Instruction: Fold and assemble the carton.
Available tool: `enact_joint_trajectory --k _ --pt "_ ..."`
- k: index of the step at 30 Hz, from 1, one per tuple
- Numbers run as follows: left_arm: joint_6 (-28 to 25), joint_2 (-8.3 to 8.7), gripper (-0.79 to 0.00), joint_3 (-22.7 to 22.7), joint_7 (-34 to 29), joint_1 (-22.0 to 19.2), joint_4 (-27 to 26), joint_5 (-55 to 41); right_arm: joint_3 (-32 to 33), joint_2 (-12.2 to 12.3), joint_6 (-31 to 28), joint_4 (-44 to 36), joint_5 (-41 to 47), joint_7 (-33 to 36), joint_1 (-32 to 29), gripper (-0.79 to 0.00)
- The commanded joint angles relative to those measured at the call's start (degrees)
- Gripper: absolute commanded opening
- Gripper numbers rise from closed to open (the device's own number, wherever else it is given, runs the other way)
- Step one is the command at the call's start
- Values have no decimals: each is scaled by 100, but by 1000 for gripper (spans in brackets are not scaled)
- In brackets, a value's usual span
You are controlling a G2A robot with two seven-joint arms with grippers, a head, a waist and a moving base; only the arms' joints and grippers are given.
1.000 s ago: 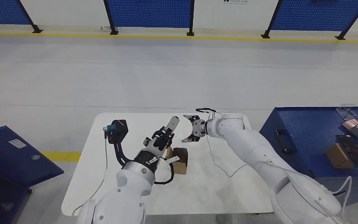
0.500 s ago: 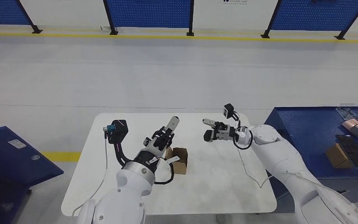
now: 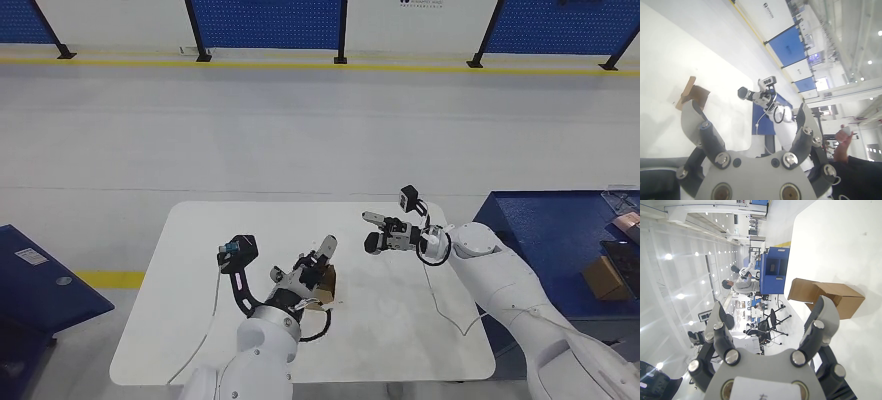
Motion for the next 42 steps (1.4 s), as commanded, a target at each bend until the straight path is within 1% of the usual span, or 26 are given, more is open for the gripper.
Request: enact_joint_trajectory --k 1,3,5,6,8,12,15,17,19,21,24,26,28,29,31,33,34,36,39,42 --pt "48 -91 0 232 268 125 489 -251 0 0 -2 -1 0 1 0 0" --pt "48 -204 0 443 525 224 956 -154 0 0 -2 -1 0 1 0 0" --pt "48 -332 0 663 521 249 1340 -204 0 0 -2 -1 0 1 0 0" --pt "48 -397 0 688 496 243 1554 -248 0 0 -2 -1 0 1 0 0" --pt "48 -534 0 666 564 175 2005 -285 0 0 -2 -1 0 1 0 0" --pt "48 -856 0 442 899 -25 2944 -434 0 0 -2 -1 0 1 0 0" --pt "48 -1107 0 339 1260 -156 3521 -551 0 0 -2 -1 0 1 0 0" --pt "48 -1258 0 288 1551 -230 3804 -573 0 0 -2 -1 0 1 0 0" --pt "48 -1344 0 176 1805 -359 4090 -810 0 0 -2 -1 0 1 0 0" --pt "48 -1410 0 119 2311 -509 4490 -876 0 0 -2 -1 0 1 0 0" --pt "48 -1536 0 78 2740 -769 5045 -1296 0 0 -2 -1 0 1 0 0" --pt "48 -1626 0 2 3206 -925 5403 -1423 0 0 -2 -1 0 1 0 0" --pt "48 -1724 0 -71 3457 -1099 5789 -1723 0 0 -2 -1 0 1 0 0" --pt "48 -1783 -46 -130 3546 -1202 5983 -1913 0 0 -2 -1 0 1 0 0" --pt "48 -1899 -102 -231 3829 -1392 6308 -2195 0 0 -2 -1 0 1 0 0" --pt "48 -1984 -323 -335 4104 -1530 6592 -2519 0 0 -2 -1 0 1 0 0" --pt "48 -2015 -326 -359 4164 -1617 6726 -2706 0 0 -2 -1 0 1 0 0" --pt "48 -2056 -397 -354 4340 -1796 7007 -2965 0 0 -2 -1 0 1 0 0" --pt "48 -2116 -409 -290 4572 -2030 7341 -3346 0 0 -2 -1 0 1 0 0" --pt "48 -2157 -428 -174 4804 -2158 7518 -3724 0 0 -2 -1 0 1 0 0"
